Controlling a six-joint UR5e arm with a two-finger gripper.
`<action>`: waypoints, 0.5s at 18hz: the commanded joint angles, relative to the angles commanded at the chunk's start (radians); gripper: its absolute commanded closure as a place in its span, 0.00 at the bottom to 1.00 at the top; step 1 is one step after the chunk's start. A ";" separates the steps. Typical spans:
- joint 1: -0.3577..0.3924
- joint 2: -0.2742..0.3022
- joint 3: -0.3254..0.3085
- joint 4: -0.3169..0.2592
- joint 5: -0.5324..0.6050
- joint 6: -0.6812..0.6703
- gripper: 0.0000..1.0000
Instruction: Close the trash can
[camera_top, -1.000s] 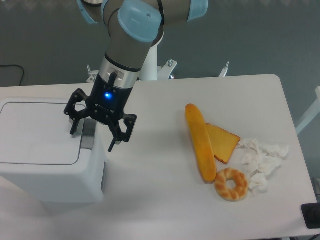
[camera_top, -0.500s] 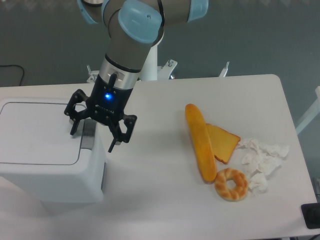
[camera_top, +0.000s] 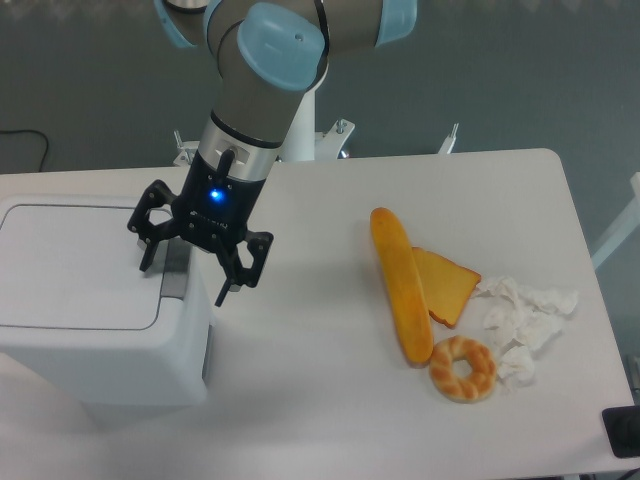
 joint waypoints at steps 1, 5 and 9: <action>0.002 0.006 0.006 0.000 0.002 0.000 0.00; 0.012 0.041 0.008 -0.002 0.005 0.023 0.00; 0.032 0.067 0.014 -0.002 0.012 0.025 0.00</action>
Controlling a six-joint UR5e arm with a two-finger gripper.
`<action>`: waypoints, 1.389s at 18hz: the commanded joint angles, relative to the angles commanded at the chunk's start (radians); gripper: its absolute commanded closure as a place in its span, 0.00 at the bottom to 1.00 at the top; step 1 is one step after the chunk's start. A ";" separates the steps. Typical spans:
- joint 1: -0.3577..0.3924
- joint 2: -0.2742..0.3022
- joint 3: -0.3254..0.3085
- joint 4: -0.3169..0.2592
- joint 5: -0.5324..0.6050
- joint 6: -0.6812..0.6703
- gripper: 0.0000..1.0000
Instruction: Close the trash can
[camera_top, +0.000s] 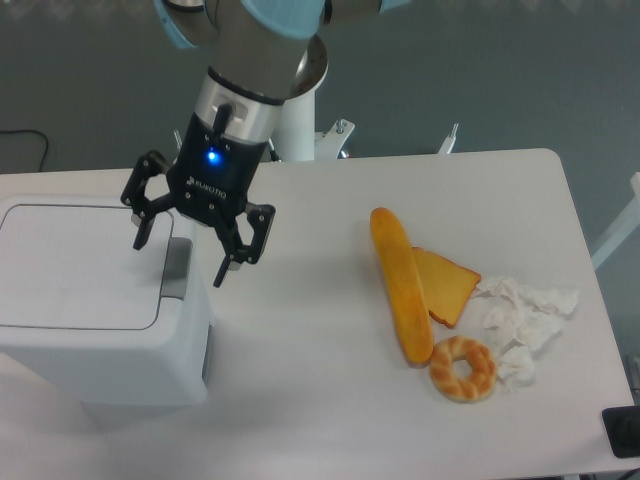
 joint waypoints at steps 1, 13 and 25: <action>0.026 0.006 0.002 0.000 -0.001 0.012 0.00; 0.218 0.084 -0.009 -0.043 0.005 0.349 0.00; 0.376 0.198 -0.064 -0.288 0.271 0.992 0.00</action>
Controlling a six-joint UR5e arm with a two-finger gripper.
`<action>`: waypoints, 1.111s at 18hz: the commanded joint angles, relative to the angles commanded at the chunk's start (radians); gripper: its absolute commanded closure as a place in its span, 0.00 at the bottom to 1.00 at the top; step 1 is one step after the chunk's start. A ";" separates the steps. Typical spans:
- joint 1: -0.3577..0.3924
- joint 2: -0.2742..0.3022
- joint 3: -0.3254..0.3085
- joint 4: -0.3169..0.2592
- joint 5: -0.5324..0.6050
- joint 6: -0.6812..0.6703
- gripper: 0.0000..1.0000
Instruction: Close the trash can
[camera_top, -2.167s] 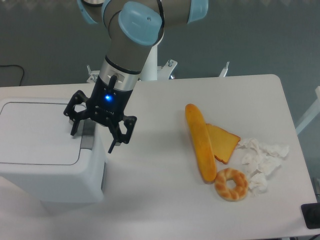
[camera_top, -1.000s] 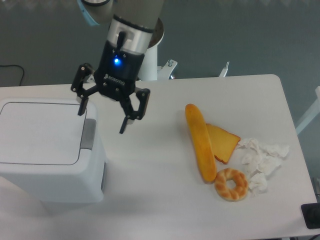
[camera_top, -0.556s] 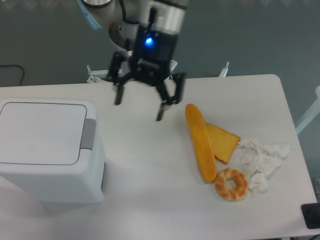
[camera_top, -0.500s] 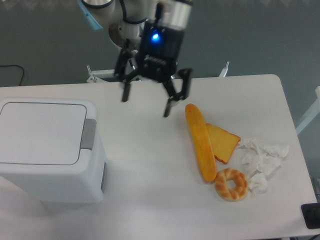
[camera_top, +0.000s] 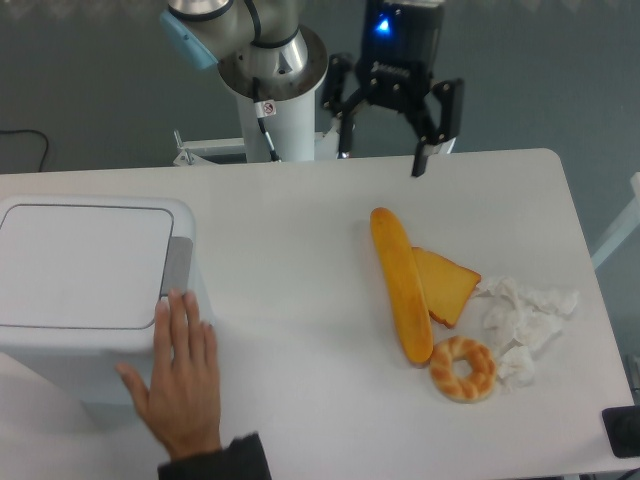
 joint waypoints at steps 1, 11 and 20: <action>0.000 0.005 -0.005 -0.005 0.015 0.023 0.00; 0.006 0.034 0.000 -0.086 0.123 0.212 0.00; -0.018 0.037 -0.005 -0.057 0.120 0.204 0.00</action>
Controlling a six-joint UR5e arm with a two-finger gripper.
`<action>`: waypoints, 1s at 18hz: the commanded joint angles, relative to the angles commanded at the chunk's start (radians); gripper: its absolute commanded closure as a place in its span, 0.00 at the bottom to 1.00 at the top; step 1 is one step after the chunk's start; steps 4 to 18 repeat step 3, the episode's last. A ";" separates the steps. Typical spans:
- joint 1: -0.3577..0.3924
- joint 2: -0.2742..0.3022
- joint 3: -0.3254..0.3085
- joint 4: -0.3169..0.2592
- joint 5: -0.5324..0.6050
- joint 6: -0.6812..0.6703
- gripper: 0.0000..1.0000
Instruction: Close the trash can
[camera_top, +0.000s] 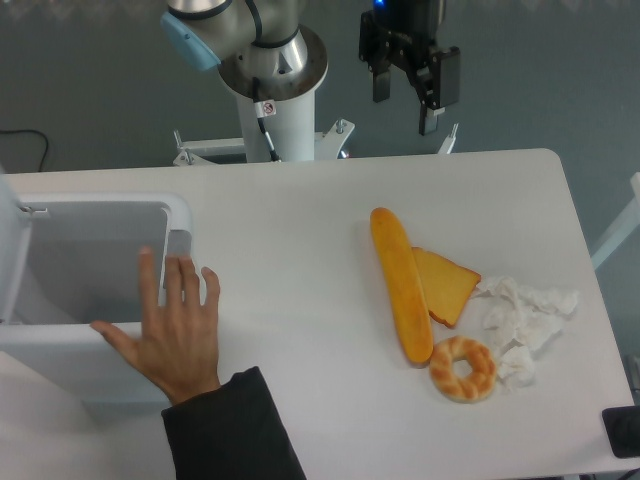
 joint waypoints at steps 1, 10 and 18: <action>0.002 0.000 -0.002 0.000 0.000 0.000 0.00; 0.005 0.000 -0.002 -0.002 -0.002 0.002 0.00; 0.005 0.000 -0.002 -0.002 -0.002 0.002 0.00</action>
